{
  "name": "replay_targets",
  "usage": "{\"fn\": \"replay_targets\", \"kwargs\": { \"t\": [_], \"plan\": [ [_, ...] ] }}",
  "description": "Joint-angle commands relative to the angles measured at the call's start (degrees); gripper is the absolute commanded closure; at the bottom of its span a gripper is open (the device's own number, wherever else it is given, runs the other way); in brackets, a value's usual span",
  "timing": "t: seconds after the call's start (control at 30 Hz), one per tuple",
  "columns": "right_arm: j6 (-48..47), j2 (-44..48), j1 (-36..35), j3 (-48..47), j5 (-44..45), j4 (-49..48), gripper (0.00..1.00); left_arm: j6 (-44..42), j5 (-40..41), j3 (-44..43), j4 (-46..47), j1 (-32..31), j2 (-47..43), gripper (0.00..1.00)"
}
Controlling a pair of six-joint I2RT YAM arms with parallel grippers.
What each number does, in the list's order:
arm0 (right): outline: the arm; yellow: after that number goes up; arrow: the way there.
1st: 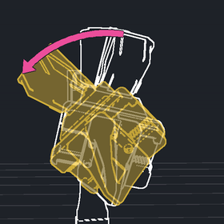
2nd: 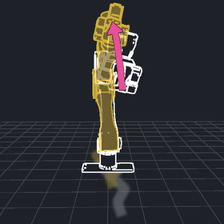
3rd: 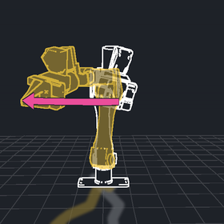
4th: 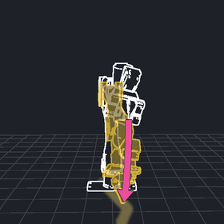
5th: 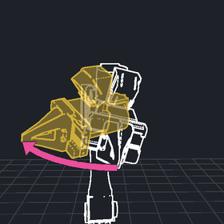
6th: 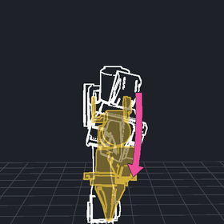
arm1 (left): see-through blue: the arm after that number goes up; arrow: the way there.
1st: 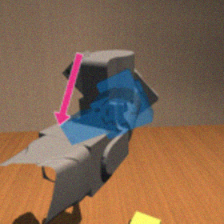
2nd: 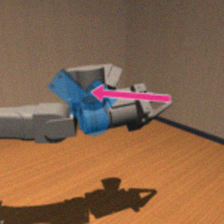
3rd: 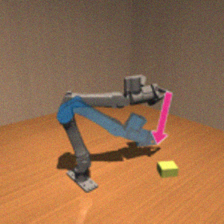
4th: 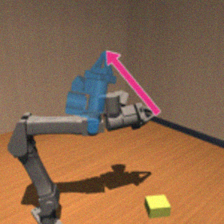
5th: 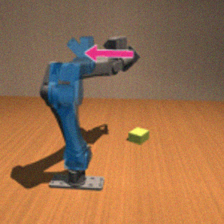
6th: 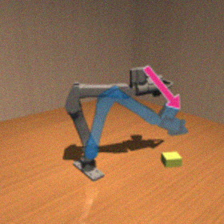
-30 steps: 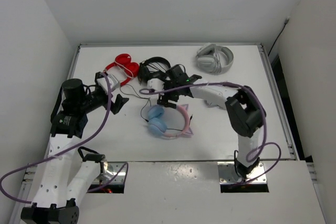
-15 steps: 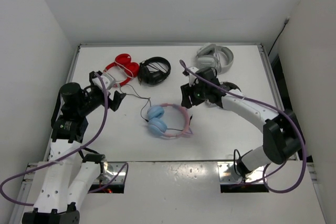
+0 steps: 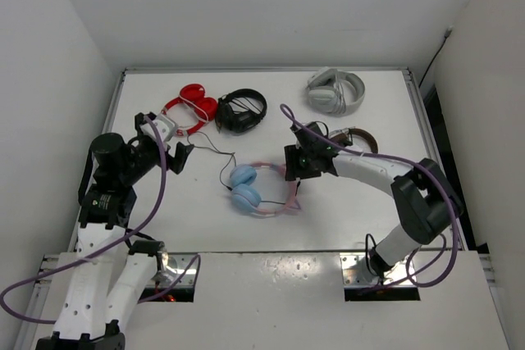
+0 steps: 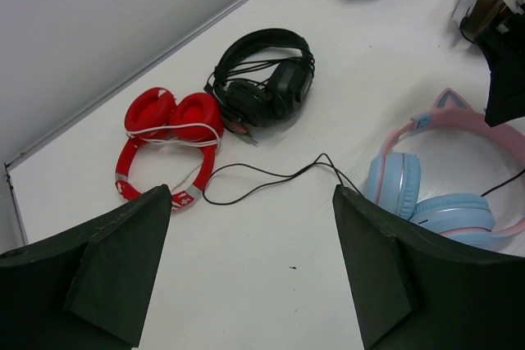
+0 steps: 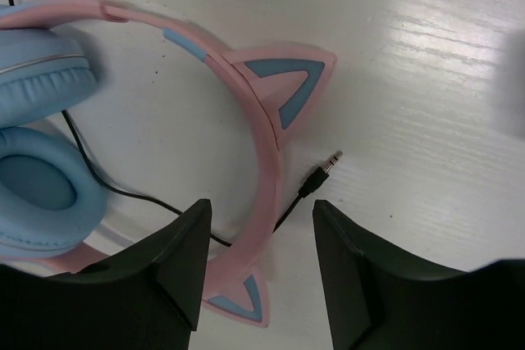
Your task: Wrap the headphones
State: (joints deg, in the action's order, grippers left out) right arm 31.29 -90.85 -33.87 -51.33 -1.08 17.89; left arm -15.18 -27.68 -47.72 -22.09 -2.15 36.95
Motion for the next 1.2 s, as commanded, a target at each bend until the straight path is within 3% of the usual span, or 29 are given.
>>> {"fn": "replay_targets", "kwargs": {
  "t": [0.0, 0.27, 0.47, 1.07, 1.13, 1.17],
  "plan": [
    [2.9, -1.78, 0.03, 0.0, 0.82, -3.39, 0.48, 0.85, 0.78, 0.26, 1.87, 0.4, -0.65, 0.14],
    [2.9, -9.69, 0.03, -3.69, -1.99, -1.55, 0.56, -0.2, 1.84, 1.31, 1.87, 0.4, -0.65, 0.14],
    [2.9, -10.31, -0.75, -3.16, -1.99, -2.16, 0.62, -1.26, 1.84, 1.93, 1.34, 0.4, -0.65, 0.14],
    [1.32, -9.25, -7.18, -0.7, 5.39, -1.11, 0.59, -2.84, 3.69, 2.99, 1.87, 0.4, -1.09, 0.14],
    [0.79, -9.78, -7.7, -1.22, 5.39, -1.1, 0.68, -2.84, 3.69, 3.6, 1.87, 0.4, -1.09, 0.14],
    [0.79, -9.79, -8.31, -1.23, 6.08, -0.49, 0.85, -2.84, 4.21, 3.6, 1.87, 0.4, -1.7, 0.14]
  ]
}}
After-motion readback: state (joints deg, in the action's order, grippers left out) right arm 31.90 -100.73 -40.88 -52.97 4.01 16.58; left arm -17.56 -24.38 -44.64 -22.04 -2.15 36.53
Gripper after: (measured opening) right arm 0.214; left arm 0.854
